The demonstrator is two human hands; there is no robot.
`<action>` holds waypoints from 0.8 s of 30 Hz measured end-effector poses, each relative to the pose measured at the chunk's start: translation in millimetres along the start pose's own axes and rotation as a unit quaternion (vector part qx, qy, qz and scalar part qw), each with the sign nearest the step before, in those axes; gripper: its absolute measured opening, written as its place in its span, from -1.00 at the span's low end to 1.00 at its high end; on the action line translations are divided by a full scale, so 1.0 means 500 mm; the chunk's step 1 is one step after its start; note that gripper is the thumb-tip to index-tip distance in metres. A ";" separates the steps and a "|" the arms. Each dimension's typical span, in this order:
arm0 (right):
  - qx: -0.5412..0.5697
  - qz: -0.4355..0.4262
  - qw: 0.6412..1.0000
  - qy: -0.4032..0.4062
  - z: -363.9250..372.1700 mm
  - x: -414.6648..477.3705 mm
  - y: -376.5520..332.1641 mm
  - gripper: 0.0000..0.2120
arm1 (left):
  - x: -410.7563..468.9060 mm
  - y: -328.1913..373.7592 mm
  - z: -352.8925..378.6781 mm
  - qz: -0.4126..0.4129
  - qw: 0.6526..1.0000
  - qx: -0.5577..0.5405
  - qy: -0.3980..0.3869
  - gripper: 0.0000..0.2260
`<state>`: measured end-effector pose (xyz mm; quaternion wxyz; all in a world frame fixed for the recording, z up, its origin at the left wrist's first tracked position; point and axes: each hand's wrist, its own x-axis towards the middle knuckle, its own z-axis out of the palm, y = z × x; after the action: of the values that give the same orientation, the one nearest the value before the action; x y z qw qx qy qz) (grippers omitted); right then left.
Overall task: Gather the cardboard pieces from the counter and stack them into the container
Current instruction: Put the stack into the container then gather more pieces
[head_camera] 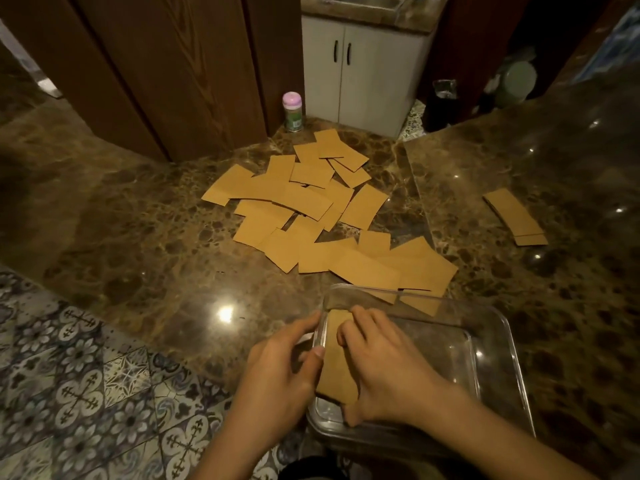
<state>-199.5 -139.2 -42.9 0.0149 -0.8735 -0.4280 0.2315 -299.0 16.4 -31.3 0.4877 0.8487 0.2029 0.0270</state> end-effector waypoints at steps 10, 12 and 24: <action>0.020 -0.012 1.000 0.004 -0.001 -0.008 -0.007 -0.23 | -0.017 0.004 0.016 -0.007 1.000 0.010 0.029 -0.62; 0.018 -0.011 1.000 0.017 0.003 -0.005 -0.004 -0.30 | -0.018 0.011 0.022 -0.010 0.999 0.019 0.035 -0.60; 0.185 0.030 0.979 0.082 -0.132 -0.074 0.049 -0.49 | 0.040 0.006 -0.031 -0.008 1.000 0.013 0.002 -0.80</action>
<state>-173.3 -171.0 24.9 0.2040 -0.8842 -0.3488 0.2344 -283.4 35.2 -23.4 0.4765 0.8531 0.2116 0.0223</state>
